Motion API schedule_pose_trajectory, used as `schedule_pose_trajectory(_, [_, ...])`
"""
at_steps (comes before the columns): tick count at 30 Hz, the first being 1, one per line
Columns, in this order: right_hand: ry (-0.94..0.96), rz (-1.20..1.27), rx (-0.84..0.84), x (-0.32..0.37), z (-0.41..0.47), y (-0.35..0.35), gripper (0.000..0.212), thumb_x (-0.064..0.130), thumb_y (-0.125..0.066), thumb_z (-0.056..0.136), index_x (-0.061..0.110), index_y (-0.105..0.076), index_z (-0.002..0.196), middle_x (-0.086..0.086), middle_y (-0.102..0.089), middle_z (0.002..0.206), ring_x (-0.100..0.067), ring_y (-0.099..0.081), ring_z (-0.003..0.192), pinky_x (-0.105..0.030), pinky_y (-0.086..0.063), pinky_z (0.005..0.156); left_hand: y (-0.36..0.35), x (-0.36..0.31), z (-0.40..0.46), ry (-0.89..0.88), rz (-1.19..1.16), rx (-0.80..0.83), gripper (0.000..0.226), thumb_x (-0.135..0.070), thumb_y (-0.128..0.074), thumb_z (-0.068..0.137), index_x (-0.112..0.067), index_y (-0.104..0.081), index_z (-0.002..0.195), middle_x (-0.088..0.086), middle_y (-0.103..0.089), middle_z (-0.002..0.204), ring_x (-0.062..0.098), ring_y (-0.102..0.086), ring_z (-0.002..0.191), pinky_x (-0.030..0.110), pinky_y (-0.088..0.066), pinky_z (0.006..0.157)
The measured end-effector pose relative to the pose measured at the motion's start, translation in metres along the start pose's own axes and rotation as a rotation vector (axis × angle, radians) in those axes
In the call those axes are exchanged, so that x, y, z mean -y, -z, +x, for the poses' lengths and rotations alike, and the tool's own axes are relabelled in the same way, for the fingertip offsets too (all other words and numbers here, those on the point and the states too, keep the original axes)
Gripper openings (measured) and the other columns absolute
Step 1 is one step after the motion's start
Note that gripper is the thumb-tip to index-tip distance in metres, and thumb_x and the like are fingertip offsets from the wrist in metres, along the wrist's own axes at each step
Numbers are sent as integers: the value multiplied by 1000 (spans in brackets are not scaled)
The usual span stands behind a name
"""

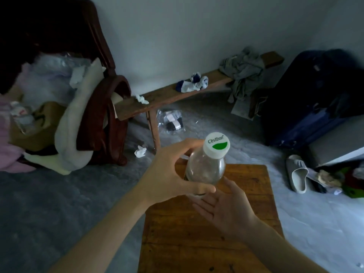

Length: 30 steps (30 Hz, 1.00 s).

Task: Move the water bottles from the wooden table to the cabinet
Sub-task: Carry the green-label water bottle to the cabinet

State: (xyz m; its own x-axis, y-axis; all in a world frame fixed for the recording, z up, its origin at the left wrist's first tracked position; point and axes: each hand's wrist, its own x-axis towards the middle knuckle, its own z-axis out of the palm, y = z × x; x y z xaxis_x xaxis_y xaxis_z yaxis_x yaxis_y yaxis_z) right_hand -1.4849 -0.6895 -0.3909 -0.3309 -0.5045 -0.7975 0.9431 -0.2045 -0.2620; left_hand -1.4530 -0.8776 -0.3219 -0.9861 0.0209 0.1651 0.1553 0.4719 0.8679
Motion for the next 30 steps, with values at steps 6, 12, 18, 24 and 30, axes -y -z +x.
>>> schedule_pose_trajectory(6, [38,25,-36,40,-99,-28,65,54,-33,99,1,-55,130,-24,-68,122,-38,-61,120,-46,-45,103,26,-96,14,-40,-59,-34,59,-37,-86,68,-35,-58,120,-16,-71,112,12,-70,106,34,-59,90])
schedule_pose_trajectory(12, [144,-8,-34,78,-196,-47,71,54,-33,100,-5,-50,135,-27,-69,119,-39,-68,110,-45,-51,89,36,-197,49,-56,-213,-20,52,-24,-84,72,-20,-62,119,-7,-73,111,14,-72,105,29,-59,87])
schedule_pose_trajectory(18, [244,19,-11,104,-267,-63,68,50,-32,102,-10,-53,128,-31,-66,121,-42,-63,117,-47,-47,98,47,-272,81,-84,-338,84,62,-18,-86,66,-14,-65,125,5,-76,113,24,-73,106,39,-58,92])
schedule_pose_trajectory(24, [355,23,13,104,-317,-63,67,50,-29,103,-6,-51,133,-28,-65,125,-42,-65,115,-47,-48,98,55,-331,95,-191,-332,158,60,-13,-88,62,-16,-67,118,1,-78,107,19,-74,100,25,-56,85])
schedule_pose_trajectory(30, [456,29,-23,73,-353,-59,71,52,-30,101,-7,-56,129,-27,-65,126,-38,-65,115,-43,-48,97,52,-365,87,-301,-229,321,60,-22,-92,62,-26,-67,116,-8,-77,106,12,-75,98,26,-59,85])
